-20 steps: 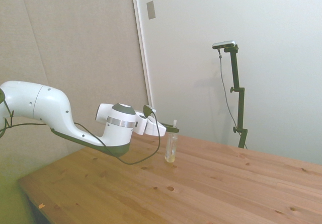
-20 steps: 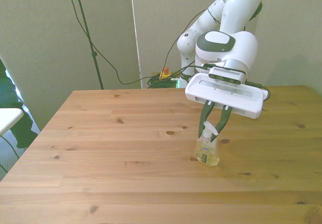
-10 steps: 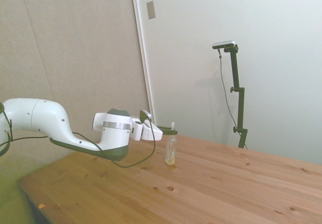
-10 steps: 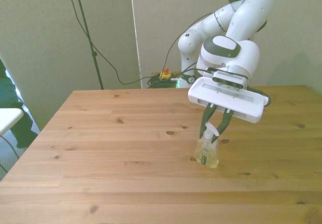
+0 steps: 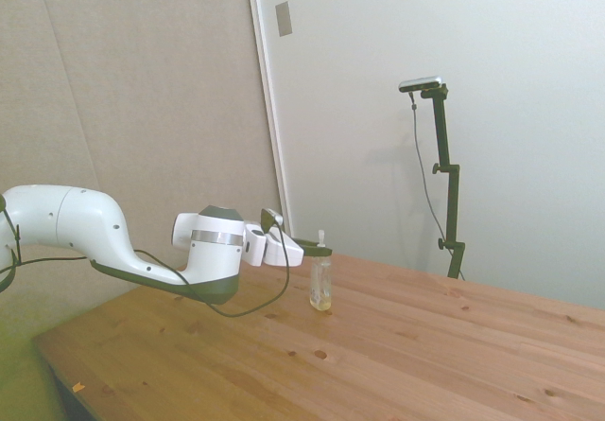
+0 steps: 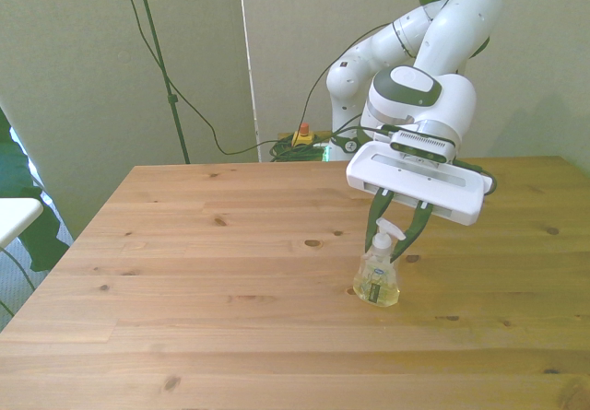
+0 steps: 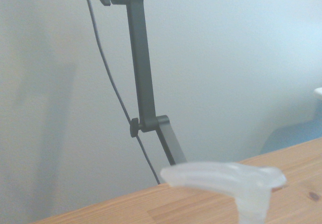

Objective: Stand the sanitizer

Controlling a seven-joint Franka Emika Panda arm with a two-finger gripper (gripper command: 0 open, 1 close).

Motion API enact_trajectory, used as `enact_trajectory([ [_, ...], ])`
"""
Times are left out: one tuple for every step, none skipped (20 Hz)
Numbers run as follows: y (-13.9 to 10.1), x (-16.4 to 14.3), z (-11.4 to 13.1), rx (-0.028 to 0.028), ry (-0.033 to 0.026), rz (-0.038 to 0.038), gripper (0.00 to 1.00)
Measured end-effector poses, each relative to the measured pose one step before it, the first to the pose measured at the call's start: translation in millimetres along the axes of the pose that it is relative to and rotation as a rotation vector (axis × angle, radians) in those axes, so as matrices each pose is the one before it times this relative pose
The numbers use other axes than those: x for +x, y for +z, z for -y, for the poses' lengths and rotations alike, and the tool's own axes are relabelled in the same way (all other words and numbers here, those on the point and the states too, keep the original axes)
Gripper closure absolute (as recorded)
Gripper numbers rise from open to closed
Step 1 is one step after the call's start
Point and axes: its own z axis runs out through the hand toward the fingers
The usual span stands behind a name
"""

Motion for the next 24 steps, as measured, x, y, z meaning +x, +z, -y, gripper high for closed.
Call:
enact_trajectory([
  [-2.86, -1.13, 0.97, 0.00283, -0.00093, 0.00121, 0.00],
  [-2.44, -0.56, 0.31, 0.00129, 0.00005, 0.00076, 0.00],
  [-2.06, 0.06, -0.27, -0.00022, 0.00107, 0.00008, 0.00],
  [-1.30, 0.82, -0.57, -0.00110, 0.00172, -0.00094, 0.00],
  [-0.62, 1.37, -0.37, -0.00120, 0.00271, -0.00046, 0.00],
  [-0.50, 1.52, -0.21, -0.00230, 0.00358, 0.00011, 0.00],
  [-0.07, 1.84, -0.39, -0.00401, 0.00365, -0.00054, 0.00],
  [-0.01, 2.92, -0.18, -0.00564, 0.00662, -0.00069, 0.00],
  [0.10, 3.81, 0.21, -0.00830, -0.00065, 0.00161, 0.00],
  [0.15, 2.85, -0.34, -0.01178, -0.00485, 0.00549, 0.00],
  [0.01, 2.29, 0.00, -0.01407, -0.00292, 0.00994, 0.00],
  [-0.34, 1.40, 0.42, -0.01525, -0.00231, 0.01469, 0.00],
  [-0.53, 0.89, 0.92, -0.01729, -0.00213, 0.01762, 0.00],
  [-0.61, 1.37, 1.59, -0.01805, -0.00049, 0.01752, 0.00],
  [-0.53, 1.54, 1.94, -0.01785, 0.00022, 0.01864, 0.00],
  [-0.34, 1.79, 2.03, -0.01606, 0.00122, 0.01918, 0.00],
  [-0.07, 2.83, 1.76, -0.01469, 0.00168, 0.01693, 0.00],
  [0.36, 2.75, 1.38, -0.01411, -0.00001, 0.01458, 0.00],
  [0.25, 2.21, 1.35, -0.00890, 0.00129, 0.01378, 0.00],
  [0.48, 1.61, 1.23, -0.00794, -0.00019, 0.00984, 0.00],
  [0.56, 0.89, 0.94, -0.00649, -0.00129, 0.01031, 0.00],
  [0.25, -0.07, 0.75, -0.00526, -0.00234, 0.01047, 0.00],
  [-0.01, -0.79, 0.73, -0.00484, -0.00367, 0.01027, 0.00],
  [-0.22, -1.32, 0.68, -0.00448, -0.00474, 0.01183, 0.00],
])
